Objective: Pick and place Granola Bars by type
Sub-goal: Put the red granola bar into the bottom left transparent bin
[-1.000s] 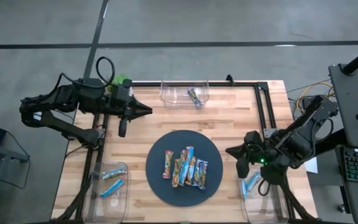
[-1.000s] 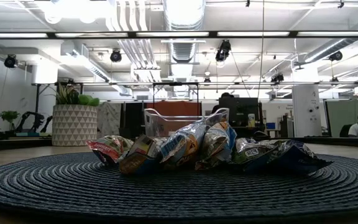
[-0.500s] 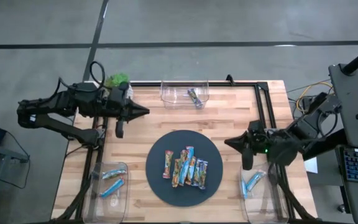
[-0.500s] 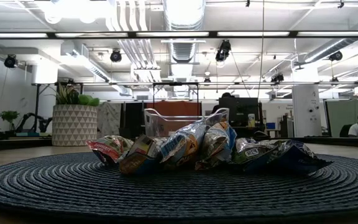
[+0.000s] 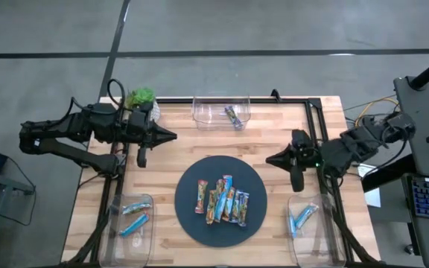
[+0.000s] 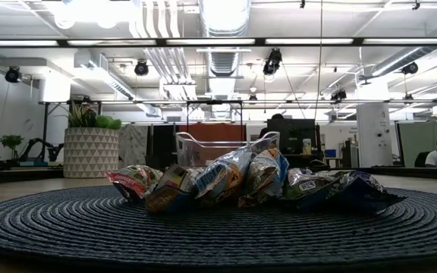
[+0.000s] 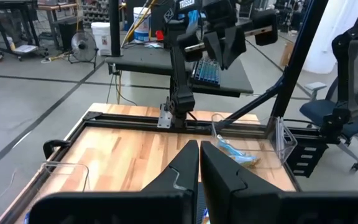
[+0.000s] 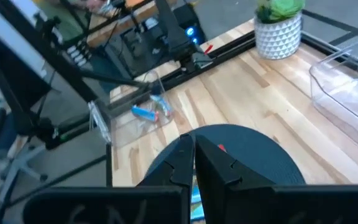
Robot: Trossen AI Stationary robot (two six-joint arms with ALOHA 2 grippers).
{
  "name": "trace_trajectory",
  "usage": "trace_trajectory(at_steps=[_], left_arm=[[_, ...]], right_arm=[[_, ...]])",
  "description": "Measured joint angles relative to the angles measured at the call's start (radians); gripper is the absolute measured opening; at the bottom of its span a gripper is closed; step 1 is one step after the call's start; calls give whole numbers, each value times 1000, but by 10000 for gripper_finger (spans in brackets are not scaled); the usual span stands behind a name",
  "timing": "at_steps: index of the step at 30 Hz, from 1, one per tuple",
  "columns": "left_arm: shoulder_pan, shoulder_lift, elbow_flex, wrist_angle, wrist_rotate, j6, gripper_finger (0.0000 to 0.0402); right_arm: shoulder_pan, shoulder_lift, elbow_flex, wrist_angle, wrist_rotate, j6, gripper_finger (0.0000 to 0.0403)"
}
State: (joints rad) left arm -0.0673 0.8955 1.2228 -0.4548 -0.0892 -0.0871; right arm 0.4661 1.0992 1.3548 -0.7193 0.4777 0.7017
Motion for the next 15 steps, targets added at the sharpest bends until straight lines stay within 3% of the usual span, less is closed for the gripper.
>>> trace_trajectory(at_steps=[15], left_arm=[[0, 29, 0, -4, 20, 63, 0]], right_arm=[[-254, 16, -40, -1, -403, -219, 8]])
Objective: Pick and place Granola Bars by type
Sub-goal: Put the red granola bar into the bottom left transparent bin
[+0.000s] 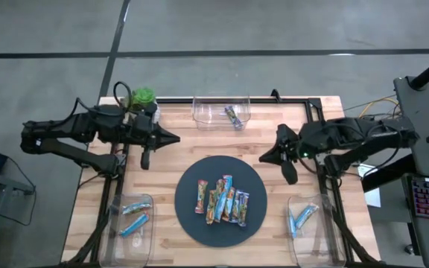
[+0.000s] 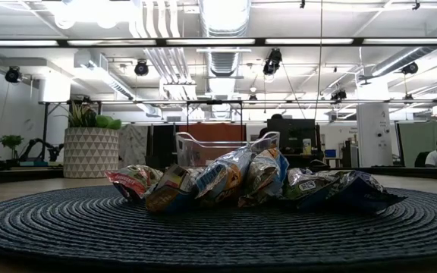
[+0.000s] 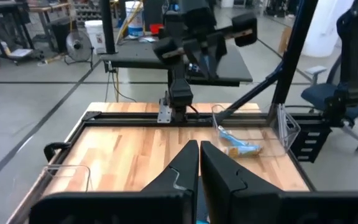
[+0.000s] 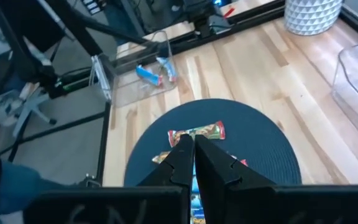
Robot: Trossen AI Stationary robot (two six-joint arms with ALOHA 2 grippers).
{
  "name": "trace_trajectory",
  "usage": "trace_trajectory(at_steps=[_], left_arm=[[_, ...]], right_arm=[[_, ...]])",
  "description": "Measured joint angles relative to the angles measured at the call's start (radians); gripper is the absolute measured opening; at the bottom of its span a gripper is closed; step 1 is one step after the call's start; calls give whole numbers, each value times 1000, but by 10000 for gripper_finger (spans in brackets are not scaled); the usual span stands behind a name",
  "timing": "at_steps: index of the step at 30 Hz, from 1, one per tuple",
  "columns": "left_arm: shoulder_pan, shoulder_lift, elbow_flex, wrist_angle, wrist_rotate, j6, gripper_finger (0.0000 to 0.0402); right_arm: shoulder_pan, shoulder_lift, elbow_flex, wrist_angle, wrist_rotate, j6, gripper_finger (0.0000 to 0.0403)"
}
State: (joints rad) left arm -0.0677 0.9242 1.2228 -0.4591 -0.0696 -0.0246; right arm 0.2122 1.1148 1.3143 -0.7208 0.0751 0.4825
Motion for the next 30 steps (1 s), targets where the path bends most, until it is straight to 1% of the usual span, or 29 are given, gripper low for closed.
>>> trace_trajectory(at_steps=[7, 10, 12, 17, 18, 21, 24, 30], left_arm=[[0, 39, 0, -1, 0, -38, 0], [0, 54, 0, 0, 0, -36, 0], [0, 64, 0, 3, -4, -33, 0], [0, 94, 0, 7, -21, -50, 0], [0, 98, 0, 9, -29, -55, 0], [0, 115, 0, 27, -37, -18, 0], [0, 129, 0, 30, -37, 18, 0], [-2, 139, 0, 29, -23, 42, 0]], right_arm=[[-94, -1, -10, 0, -151, -101, 8], [-117, -1, -16, -1, -185, -186, 8], [-128, -1, -22, -2, -189, -218, 8], [-161, -1, -47, -3, -193, -229, 8], [-170, -1, -56, -3, -206, -237, 8], [-199, -1, -89, -3, -290, -251, 8], [-217, -1, -123, 0, -339, -226, 8], [-217, -1, -149, 7, -345, -197, 8]])
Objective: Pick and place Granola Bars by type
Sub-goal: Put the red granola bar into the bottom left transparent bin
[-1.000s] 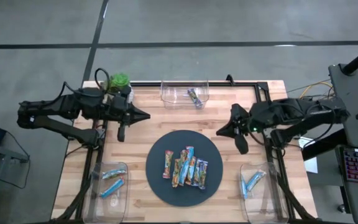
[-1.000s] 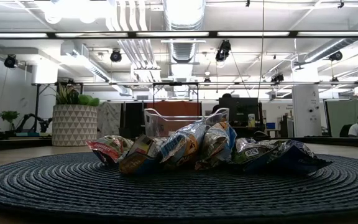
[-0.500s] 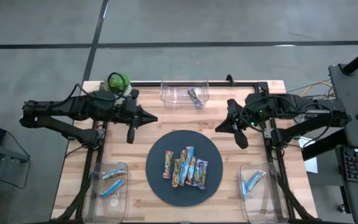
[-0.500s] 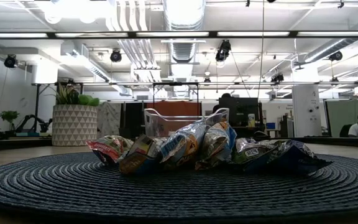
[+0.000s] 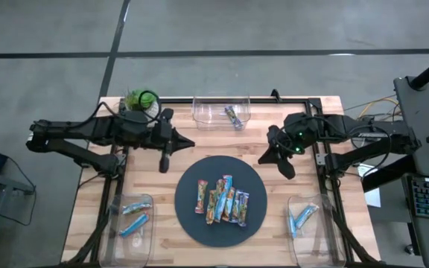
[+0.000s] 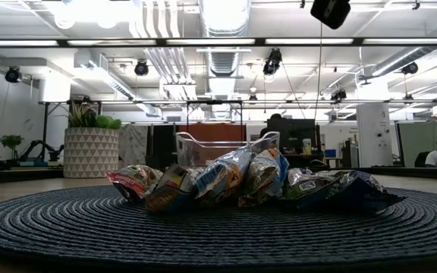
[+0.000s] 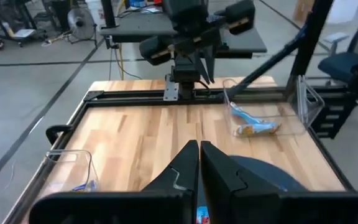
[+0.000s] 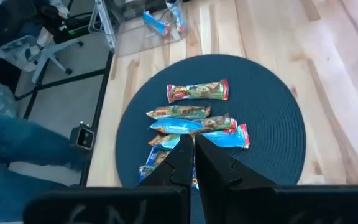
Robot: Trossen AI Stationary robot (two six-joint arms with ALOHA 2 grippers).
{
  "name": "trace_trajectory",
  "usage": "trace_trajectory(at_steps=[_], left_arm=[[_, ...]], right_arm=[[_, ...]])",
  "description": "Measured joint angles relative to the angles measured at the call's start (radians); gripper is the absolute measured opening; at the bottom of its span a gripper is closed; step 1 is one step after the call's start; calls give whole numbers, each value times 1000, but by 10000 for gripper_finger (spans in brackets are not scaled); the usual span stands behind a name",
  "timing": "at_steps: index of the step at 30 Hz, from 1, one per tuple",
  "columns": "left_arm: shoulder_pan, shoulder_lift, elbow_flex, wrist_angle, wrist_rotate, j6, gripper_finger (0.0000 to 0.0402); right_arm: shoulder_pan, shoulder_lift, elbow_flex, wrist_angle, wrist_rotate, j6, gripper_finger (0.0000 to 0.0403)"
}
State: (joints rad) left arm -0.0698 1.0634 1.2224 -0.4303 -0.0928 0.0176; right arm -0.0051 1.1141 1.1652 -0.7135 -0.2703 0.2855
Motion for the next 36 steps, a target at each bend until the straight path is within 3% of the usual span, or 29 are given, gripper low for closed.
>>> trace_trajectory(at_steps=[16, 28, 36], left_arm=[[-80, -5, 2, -101, 77, 199, 0], [-158, 11, 2, -170, 74, 217, 0], [-158, 100, 20, -169, 64, 194, 0]], right_arm=[[0, 0, 7, 178, 9, 113, 8], [0, 0, 7, 174, 37, 82, 8], [0, 0, 7, 172, 37, 58, 8]])
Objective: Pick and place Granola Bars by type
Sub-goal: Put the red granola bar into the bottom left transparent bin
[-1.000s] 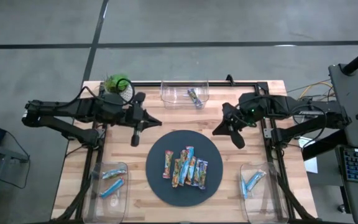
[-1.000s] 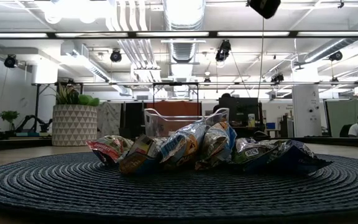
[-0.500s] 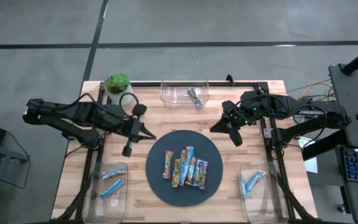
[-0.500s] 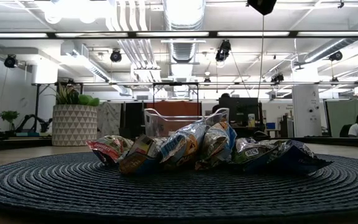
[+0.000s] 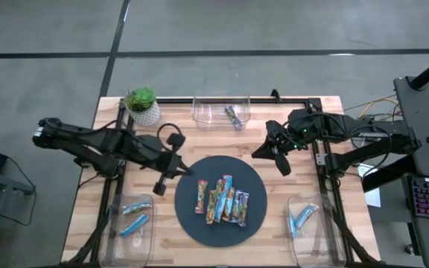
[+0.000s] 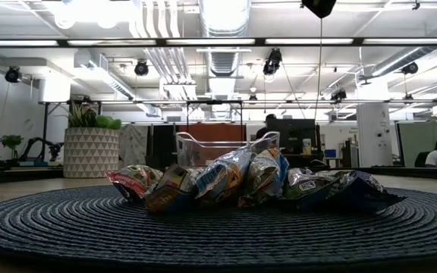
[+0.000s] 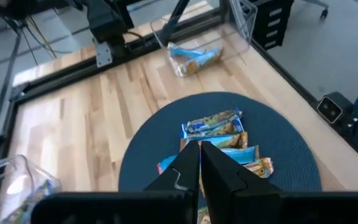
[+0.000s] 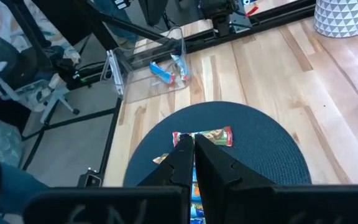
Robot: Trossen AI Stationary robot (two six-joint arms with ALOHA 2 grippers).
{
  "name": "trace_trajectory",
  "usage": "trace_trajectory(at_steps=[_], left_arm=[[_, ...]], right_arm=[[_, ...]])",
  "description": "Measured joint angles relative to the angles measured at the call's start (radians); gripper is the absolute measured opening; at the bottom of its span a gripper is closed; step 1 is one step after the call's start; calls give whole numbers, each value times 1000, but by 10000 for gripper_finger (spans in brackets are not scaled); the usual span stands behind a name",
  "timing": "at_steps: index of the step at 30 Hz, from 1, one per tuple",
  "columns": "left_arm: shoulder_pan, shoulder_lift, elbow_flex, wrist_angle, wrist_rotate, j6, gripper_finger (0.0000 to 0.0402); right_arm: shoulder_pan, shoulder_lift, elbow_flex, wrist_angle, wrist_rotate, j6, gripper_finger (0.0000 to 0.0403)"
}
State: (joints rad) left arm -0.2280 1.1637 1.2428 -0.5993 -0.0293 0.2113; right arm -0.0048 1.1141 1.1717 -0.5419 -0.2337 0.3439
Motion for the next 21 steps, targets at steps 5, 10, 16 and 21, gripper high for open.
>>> trace_trajectory(at_steps=[5, 10, 16, 21], left_arm=[[3, 74, 81, 2, -3, -102, 0], [5, 159, 189, -71, -3, -72, 0], [31, 251, 301, -182, -3, -117, 3], [39, 284, 335, -185, -4, -151, 33]], right_arm=[[0, 0, 0, 0, -1, -7, 8], [0, 0, 0, -1, -2, -7, 8], [0, 0, 0, -2, -2, -7, 8], [0, 0, -1, -3, -2, -7, 8]])
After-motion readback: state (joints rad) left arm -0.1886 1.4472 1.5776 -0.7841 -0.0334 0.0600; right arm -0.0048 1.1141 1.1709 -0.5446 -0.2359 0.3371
